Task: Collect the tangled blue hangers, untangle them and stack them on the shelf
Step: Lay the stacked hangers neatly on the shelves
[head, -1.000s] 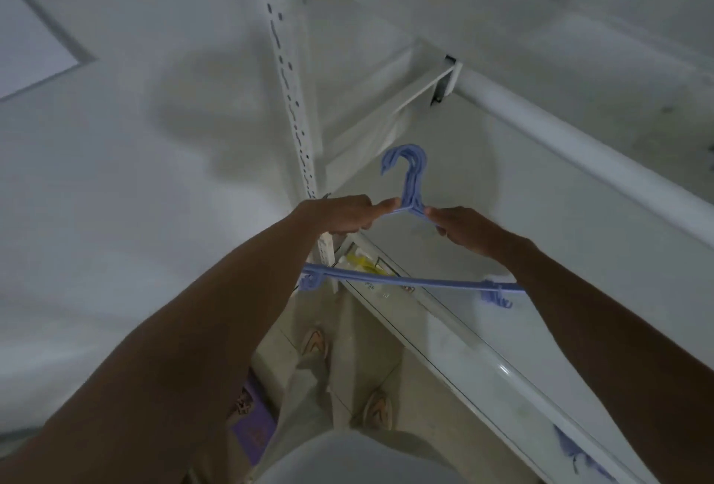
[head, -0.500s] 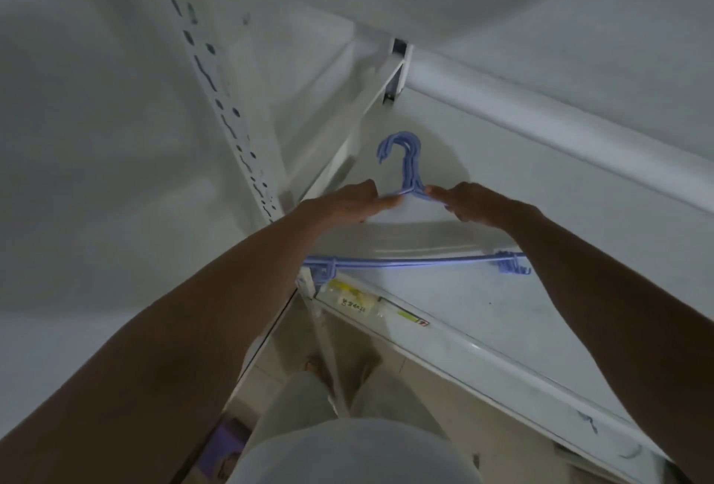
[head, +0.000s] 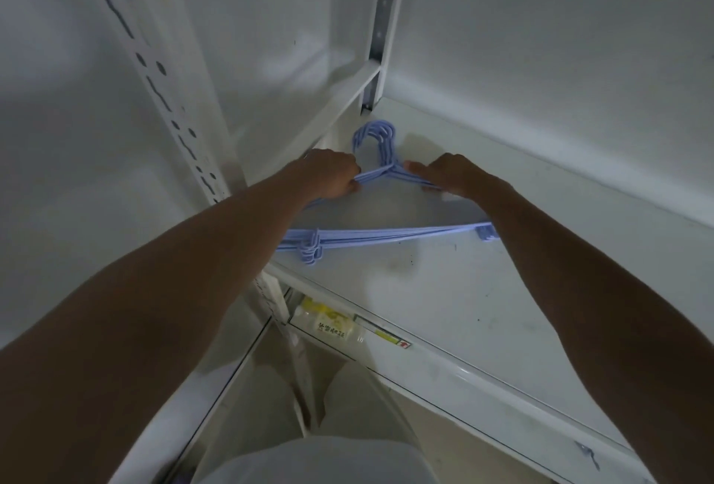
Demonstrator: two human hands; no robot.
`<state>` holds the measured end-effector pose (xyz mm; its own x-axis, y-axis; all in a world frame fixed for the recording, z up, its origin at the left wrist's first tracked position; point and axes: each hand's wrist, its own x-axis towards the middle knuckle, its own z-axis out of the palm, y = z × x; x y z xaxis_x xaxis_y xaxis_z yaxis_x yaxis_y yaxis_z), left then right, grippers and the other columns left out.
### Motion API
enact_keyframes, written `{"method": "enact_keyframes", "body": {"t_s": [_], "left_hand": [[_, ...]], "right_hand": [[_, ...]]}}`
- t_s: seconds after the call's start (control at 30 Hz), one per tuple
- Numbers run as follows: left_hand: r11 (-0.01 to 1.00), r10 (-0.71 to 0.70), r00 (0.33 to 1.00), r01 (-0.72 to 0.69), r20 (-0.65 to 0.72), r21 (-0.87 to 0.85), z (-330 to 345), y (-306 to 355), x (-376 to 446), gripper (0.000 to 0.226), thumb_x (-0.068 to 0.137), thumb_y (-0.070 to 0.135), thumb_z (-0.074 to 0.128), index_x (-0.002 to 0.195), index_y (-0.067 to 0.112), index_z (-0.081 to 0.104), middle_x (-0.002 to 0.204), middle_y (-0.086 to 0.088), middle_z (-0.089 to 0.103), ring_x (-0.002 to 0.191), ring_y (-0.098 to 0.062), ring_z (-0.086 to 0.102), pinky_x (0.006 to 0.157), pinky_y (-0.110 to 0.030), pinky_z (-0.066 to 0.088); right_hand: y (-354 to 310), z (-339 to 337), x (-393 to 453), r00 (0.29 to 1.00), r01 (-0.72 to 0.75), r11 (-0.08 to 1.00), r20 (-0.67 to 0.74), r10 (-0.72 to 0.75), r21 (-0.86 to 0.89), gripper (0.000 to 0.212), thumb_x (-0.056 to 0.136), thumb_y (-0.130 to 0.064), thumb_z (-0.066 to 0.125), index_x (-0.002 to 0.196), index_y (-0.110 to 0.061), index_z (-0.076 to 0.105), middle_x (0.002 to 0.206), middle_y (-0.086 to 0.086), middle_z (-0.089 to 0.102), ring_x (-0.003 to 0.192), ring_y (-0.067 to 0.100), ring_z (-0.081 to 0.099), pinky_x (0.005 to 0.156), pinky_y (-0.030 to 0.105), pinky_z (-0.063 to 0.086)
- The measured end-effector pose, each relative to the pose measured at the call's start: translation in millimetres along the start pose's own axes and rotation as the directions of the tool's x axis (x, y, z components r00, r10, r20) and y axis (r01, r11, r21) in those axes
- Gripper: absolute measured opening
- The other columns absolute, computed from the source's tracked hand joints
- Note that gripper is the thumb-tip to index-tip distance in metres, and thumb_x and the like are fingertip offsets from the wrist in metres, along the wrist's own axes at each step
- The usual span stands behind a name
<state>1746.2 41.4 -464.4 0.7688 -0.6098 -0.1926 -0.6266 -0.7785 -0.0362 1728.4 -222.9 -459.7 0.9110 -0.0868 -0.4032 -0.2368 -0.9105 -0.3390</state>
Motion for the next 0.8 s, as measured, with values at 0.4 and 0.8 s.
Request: {"method": "enact_keyframes", "body": {"t_s": [0.4,0.8], "left_hand": [[0.974,-0.210,0.926,0.171,-0.313,-0.147,28,20,-39,0.025,0.096,0.036,0.064,0.096,0.011,0.068,0.092,-0.011,0.066,0.084,-0.033,0.066,0.060,-0.033,0.038],[0.819,-0.381,0.897,0.215,-0.223,-0.532,25,27,-60,0.017,0.091,0.014,0.072,0.096,-0.002,0.075,0.091,-0.023,0.067,0.083,-0.035,0.065,0.070,-0.043,0.053]], "right_hand": [[20,8,-29,0.920,0.272,0.928,-0.215,-0.329,-0.254,0.030,0.095,-0.043,0.068,0.116,-0.023,0.076,0.114,0.009,0.068,0.112,0.030,0.062,0.088,0.038,0.049],[12,-4,-10,0.955,0.240,0.950,-0.128,-0.269,-0.201,0.028,0.093,-0.041,0.074,0.091,-0.014,0.079,0.078,0.009,0.060,0.097,0.034,0.067,0.073,0.032,0.043]]}}
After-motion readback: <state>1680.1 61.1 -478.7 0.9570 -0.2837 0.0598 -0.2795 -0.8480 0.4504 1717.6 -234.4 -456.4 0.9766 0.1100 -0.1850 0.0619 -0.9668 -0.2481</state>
